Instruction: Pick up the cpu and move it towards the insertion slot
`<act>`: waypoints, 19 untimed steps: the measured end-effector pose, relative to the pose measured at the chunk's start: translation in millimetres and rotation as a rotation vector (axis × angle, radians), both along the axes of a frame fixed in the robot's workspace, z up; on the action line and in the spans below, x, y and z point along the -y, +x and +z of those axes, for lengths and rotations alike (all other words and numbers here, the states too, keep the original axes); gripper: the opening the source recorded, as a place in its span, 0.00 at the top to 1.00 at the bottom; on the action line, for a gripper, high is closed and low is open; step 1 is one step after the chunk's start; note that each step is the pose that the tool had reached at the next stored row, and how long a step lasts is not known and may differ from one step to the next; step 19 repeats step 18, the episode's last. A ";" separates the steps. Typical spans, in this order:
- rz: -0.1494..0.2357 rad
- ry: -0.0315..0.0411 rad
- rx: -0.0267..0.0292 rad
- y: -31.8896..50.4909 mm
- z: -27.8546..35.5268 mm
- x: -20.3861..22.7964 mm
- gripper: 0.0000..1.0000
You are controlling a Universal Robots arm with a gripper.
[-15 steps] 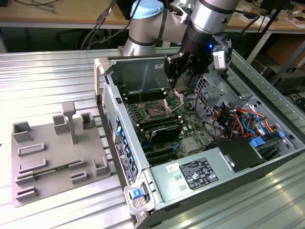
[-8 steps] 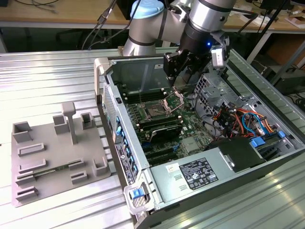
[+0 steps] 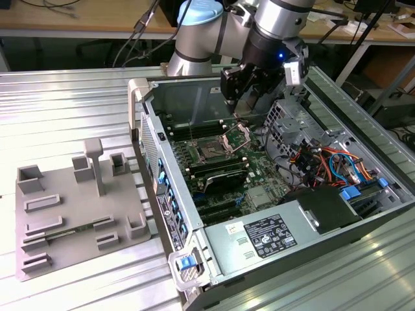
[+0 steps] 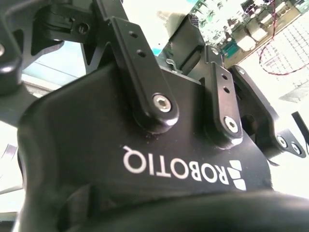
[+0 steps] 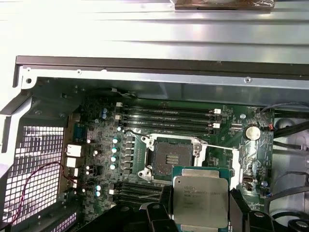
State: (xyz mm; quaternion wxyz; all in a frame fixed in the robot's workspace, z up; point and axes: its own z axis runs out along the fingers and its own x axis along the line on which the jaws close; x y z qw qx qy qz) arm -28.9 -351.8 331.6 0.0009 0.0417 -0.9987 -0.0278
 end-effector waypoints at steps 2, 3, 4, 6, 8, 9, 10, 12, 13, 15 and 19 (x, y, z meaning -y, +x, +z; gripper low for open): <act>0.000 0.0000 0.0000 0.7 -0.2 -4.1 0.45; 0.000 0.0000 0.0000 0.9 -0.2 -5.1 0.45; 0.000 0.0001 0.0000 1.1 -0.3 -6.5 0.45; 0.000 0.0000 0.0000 1.5 -0.4 -9.1 0.45; 0.000 0.0000 0.0000 1.8 -0.5 -11.5 0.45; 0.000 0.0000 0.0000 2.0 -0.6 -13.6 0.45; 0.000 0.0000 0.0000 2.0 -0.6 -15.1 0.45; 0.000 -0.0001 -0.0001 2.0 -0.6 -16.7 0.45; 0.000 -0.0001 -0.0001 2.0 -0.5 -16.8 0.45; 0.000 0.0001 0.0000 2.0 -0.6 -16.9 0.45; 0.000 0.0000 0.0000 2.0 -0.6 -16.9 0.45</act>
